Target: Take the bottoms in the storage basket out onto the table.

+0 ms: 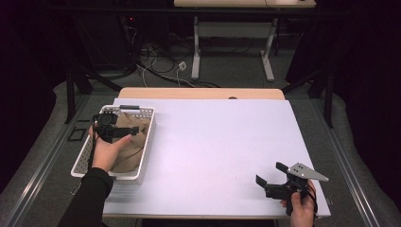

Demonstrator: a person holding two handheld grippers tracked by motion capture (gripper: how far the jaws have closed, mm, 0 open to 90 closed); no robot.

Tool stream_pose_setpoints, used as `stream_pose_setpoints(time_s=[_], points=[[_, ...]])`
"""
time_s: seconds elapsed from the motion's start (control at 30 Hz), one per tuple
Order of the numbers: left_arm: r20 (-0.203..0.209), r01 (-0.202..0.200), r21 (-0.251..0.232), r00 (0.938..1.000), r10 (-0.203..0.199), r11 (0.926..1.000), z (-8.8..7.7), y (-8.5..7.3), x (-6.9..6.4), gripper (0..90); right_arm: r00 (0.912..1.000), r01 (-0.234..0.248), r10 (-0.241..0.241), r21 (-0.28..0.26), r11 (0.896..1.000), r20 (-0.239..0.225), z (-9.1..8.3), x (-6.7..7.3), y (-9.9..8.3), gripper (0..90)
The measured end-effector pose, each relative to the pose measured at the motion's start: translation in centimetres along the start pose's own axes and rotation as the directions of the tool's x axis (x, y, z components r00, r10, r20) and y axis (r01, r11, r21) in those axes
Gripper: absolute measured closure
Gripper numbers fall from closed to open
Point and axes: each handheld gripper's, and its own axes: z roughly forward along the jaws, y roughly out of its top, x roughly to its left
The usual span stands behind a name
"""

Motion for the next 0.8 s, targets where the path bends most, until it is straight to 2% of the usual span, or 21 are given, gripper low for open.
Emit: stream_pose_setpoints(time_s=[0.13, 0.3, 0.8], points=[[-0.004, -0.006, 0.026, 1.0000, 0.006, 0.9996, 0.8, -0.7, 0.1, 3.4, 1.0000, 0.001, -0.001, 0.001, 1.000, 0.000, 0.1, 0.0, 0.0, 0.7], [0.007, -0.003, 0.038, 1.0000, 0.003, 0.9993, 1.2, -1.1, 0.3, 3.3, 1.0000, 0.004, -0.004, 0.005, 1.000, 0.002, 0.1, 0.0, 0.0, 1.5], [0.005, -0.004, 0.066, 1.0000, 0.003, 0.9978, 2.9, -2.2, 0.5, 3.2, 1.0000, 0.006, -0.006, 0.007, 1.000, -0.004, 0.2, 0.1, -0.1, 1.6]])
